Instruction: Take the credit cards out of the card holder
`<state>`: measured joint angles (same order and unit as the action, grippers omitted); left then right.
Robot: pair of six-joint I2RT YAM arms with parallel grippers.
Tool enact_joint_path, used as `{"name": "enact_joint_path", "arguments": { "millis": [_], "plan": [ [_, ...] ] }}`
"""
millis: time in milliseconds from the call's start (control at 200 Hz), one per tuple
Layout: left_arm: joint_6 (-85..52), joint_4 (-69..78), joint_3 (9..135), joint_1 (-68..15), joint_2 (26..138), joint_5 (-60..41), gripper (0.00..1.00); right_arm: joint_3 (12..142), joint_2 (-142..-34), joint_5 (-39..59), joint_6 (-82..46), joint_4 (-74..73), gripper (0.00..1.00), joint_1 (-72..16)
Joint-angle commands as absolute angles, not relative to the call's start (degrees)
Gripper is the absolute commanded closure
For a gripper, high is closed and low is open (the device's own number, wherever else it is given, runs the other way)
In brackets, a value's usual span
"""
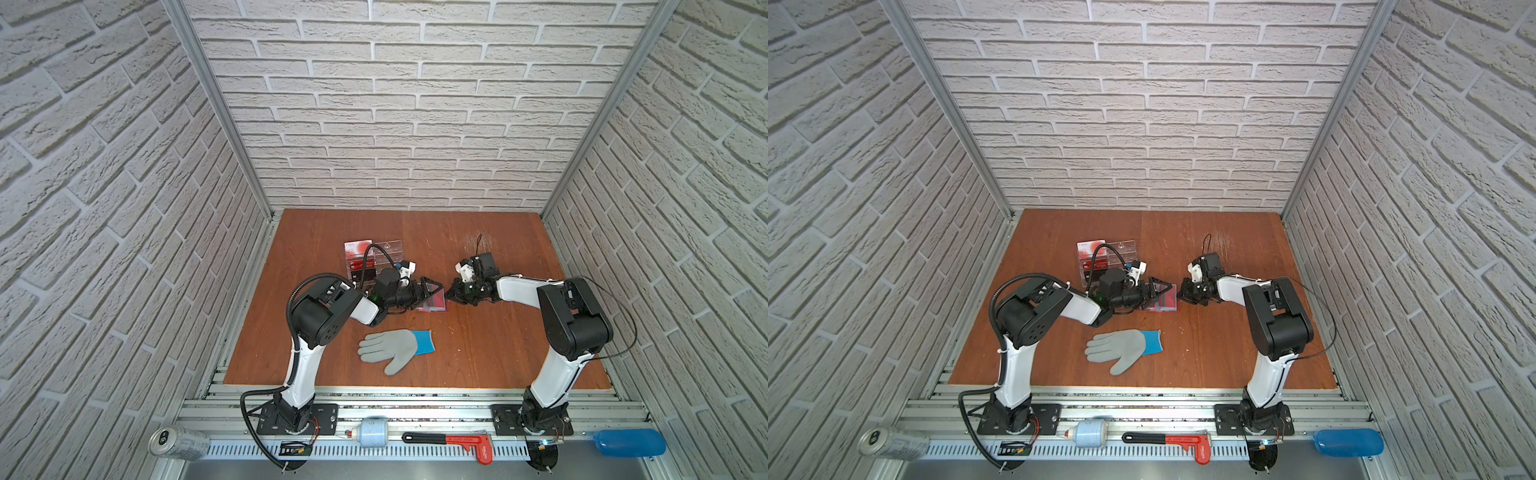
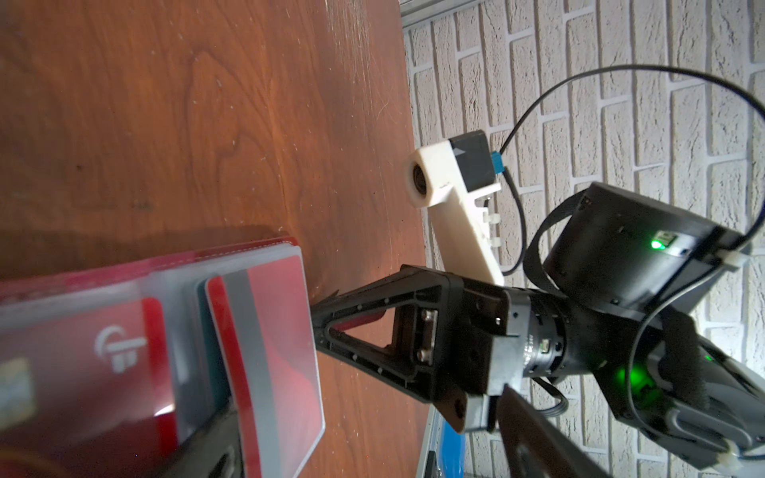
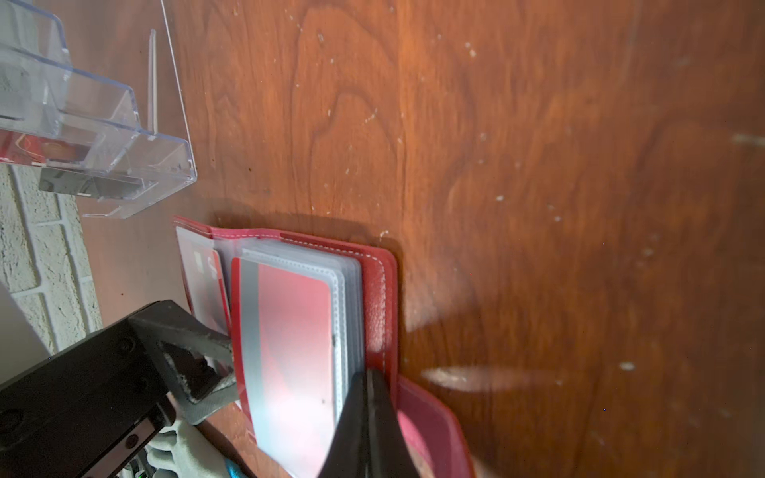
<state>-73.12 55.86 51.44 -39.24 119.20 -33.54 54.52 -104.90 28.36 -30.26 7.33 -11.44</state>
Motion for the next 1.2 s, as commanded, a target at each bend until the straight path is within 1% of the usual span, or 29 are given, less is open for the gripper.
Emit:
{"name": "enact_joint_path", "arguments": {
  "millis": [0, 610, 685, 840, 1080, 1105, 1195],
  "plan": [
    [-74.3, 60.5, 52.8, -40.8, 121.3, -34.3, 0.08, 54.6, -108.7, 28.0, -30.6, 7.9, 0.94, -12.6],
    [-76.1, 62.0, 53.7, -41.7, 122.5, -33.8, 0.08, 62.9, -112.9, 27.1, -28.2, 12.5, 0.94, -13.2],
    [-76.9, 62.6, 53.6, -41.5, 122.8, -32.6, 0.08, 63.0, -114.6, 27.2, -28.1, 12.3, 0.94, -13.5],
    [-78.8, 62.4, 53.1, -40.7, 123.2, -29.2, 0.08, 62.0, -114.4, 27.4, -28.6, 11.5, 0.94, -13.6],
    [-81.5, 61.8, 52.7, -40.0, 123.5, -24.1, 0.08, 59.7, -113.7, 28.0, -29.6, 10.0, 0.94, -13.8],
    [-81.8, 61.8, 52.8, -39.9, 123.5, -23.9, 0.09, 59.5, -111.9, 27.9, -29.6, 9.9, 0.94, -13.9],
    [-82.5, 61.9, 52.9, -39.9, 123.5, -22.3, 0.08, 59.0, -111.5, 28.0, -29.9, 9.4, 0.94, -13.8]
  ]
}}
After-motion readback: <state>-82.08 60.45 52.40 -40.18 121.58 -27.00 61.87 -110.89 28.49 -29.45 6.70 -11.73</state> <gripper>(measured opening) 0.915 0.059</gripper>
